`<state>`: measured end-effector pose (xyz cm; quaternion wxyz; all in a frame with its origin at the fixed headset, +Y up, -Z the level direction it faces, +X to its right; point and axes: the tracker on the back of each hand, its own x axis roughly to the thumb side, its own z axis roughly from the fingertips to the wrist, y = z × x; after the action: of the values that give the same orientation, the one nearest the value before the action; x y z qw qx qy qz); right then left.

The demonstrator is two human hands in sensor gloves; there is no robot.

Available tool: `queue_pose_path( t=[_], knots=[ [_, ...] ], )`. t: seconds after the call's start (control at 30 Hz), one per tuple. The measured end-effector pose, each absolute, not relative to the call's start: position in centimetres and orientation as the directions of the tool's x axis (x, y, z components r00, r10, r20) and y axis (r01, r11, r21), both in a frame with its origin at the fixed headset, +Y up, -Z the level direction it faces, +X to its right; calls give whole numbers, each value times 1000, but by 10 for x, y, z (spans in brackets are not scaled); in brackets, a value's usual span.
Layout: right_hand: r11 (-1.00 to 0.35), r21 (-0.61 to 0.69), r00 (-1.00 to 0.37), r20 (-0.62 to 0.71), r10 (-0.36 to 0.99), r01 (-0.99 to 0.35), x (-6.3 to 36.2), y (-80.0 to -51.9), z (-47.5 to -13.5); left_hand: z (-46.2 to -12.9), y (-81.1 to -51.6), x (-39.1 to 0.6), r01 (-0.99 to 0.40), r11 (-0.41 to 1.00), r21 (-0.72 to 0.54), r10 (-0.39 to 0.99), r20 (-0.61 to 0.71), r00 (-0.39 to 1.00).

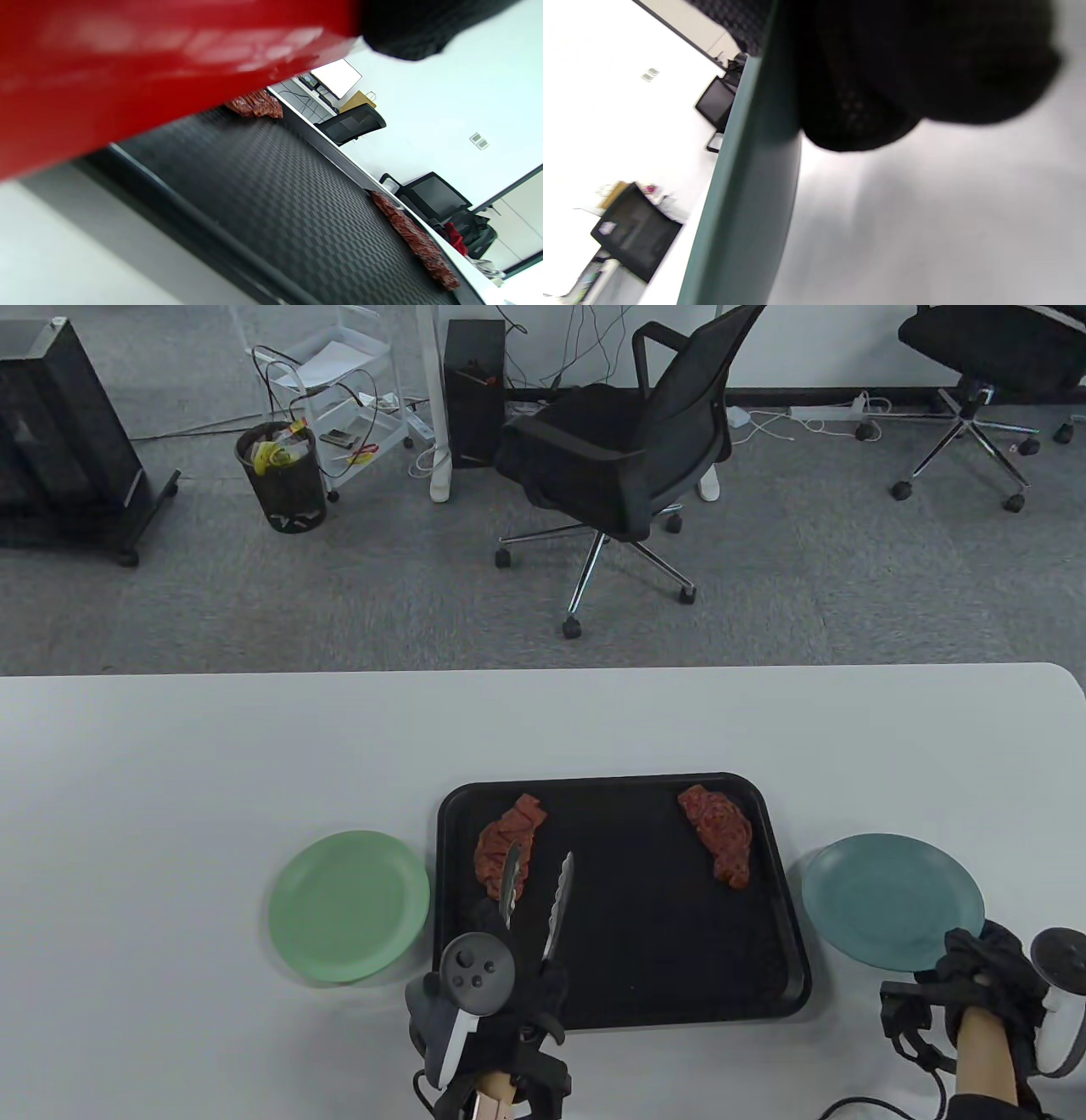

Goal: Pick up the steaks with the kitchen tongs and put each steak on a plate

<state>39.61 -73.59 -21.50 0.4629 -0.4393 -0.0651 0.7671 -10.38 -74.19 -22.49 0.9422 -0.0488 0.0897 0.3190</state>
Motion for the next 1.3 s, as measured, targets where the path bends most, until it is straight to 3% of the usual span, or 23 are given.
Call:
queue_pose_path(
  t=[0.27,0.43,0.6,0.8,1.07,1.3],
  knots=[
    [-391,-431,-187,-443,877,-813,342,-731,-227,-233,-733,-108,-492,868,-65,452,-306,838],
    [-370,-314,-222,-420,880,-875,310,-739,-234,-250,-727,-116,-325,922,-212,225,-391,893],
    [-387,-296,-257,-395,882,-873,309,-735,-233,-276,-726,-118,-288,877,-385,139,-372,918],
    [-377,-321,-241,-392,888,-869,320,-735,-231,-308,-731,-108,-252,852,-458,72,-375,924],
    [-414,-332,-279,-385,880,-848,327,-739,-234,-339,-747,-97,-183,827,-532,-42,-383,923],
    [-411,-321,-283,-376,882,-854,327,-742,-236,-349,-753,-96,-223,834,-504,-7,-415,910]
  ],
)
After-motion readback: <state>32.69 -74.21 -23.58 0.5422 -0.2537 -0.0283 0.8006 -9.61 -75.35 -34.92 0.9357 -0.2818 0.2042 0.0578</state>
